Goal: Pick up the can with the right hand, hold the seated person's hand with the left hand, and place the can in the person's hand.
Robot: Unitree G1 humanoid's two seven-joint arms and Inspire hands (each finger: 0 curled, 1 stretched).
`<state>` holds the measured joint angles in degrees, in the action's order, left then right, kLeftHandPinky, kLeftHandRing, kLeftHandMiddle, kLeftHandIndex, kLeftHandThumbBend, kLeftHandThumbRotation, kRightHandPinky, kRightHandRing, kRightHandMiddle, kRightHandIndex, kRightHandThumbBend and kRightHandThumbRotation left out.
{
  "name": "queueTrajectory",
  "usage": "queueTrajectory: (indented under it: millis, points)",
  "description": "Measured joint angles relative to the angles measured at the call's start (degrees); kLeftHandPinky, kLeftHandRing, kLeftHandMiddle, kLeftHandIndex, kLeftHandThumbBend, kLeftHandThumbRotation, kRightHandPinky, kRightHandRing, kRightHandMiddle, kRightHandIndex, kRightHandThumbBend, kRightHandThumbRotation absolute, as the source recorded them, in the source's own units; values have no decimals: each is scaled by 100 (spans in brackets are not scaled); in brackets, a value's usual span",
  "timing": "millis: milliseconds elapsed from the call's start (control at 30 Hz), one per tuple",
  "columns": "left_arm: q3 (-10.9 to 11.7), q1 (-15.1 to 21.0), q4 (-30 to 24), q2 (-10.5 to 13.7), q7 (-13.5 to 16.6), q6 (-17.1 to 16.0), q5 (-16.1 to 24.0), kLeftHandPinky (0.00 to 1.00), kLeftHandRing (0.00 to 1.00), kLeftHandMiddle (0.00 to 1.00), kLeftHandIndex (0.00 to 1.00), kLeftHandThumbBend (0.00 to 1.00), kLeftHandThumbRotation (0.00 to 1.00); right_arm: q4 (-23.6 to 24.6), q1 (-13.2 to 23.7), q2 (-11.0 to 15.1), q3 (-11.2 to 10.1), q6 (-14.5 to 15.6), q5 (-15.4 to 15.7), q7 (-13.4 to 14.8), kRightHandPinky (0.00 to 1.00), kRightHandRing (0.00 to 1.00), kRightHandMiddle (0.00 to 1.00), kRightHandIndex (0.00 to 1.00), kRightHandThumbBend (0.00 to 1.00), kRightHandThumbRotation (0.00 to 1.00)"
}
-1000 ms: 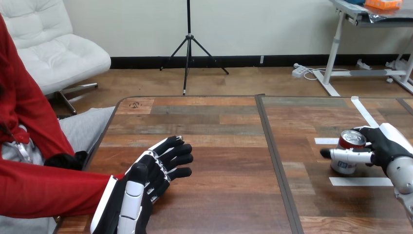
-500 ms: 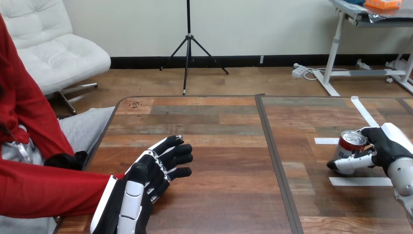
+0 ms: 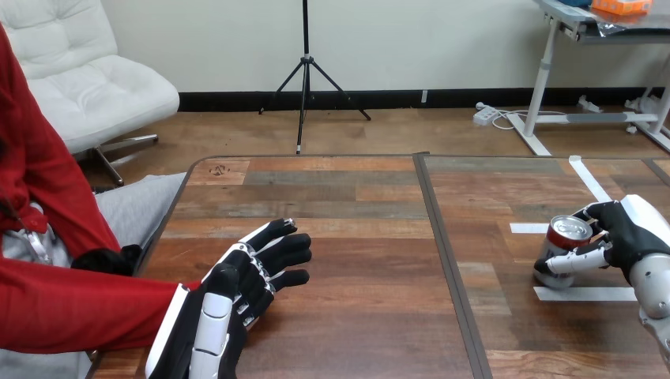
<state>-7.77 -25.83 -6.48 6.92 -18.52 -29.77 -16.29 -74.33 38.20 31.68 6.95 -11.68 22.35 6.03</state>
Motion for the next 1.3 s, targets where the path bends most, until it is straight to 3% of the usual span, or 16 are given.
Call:
queueTrajectory:
  millis: [400, 1300]
  points:
    - [8, 0, 0, 0, 11, 0, 13, 76, 79, 77, 79, 64, 100, -19, -18, -8, -3, -111, -3, 71, 45, 47, 48, 48, 81, 0]
    - [8, 4, 0, -1, 43, 0, 48, 77, 80, 76, 79, 63, 100, -19, -69, -10, -30, -188, -71, 114, 41, 45, 47, 46, 84, 0]
